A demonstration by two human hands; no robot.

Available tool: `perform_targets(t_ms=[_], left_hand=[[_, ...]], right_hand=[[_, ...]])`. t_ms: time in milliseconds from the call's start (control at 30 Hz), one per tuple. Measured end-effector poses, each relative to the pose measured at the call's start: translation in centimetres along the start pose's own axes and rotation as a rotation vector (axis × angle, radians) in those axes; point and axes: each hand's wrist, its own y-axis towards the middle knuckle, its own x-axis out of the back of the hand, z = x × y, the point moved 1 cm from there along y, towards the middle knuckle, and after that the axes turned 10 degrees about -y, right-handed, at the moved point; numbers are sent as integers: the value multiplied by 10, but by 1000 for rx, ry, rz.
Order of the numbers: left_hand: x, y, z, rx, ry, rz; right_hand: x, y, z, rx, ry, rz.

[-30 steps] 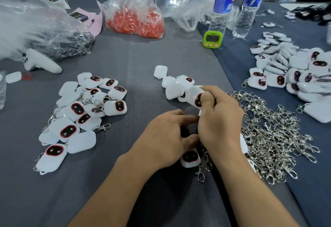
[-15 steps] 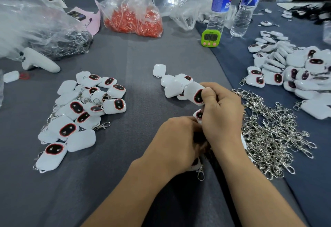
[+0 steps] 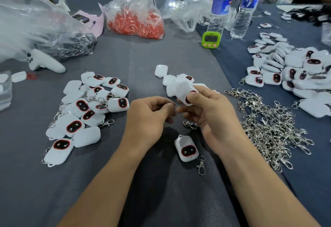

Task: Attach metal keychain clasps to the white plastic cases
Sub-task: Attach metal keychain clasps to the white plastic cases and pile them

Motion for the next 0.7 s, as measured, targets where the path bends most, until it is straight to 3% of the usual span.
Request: perform_targets(t_ms=[133,367,533,700], left_hand=[[1,-3,-3,1,-144,-33],[4,-4,-5,-29,-203,-14],[6,-3,-7,-56,-214,-2],[3,-5,-7,-91,-158,13]], right_hand=[[-3,-4,-3,-32,31,100],[-9,-6,-10,145,-388,-8],[-9,0,-12,137,-300,-30],[-2,3,-11,200,-424,-82]])
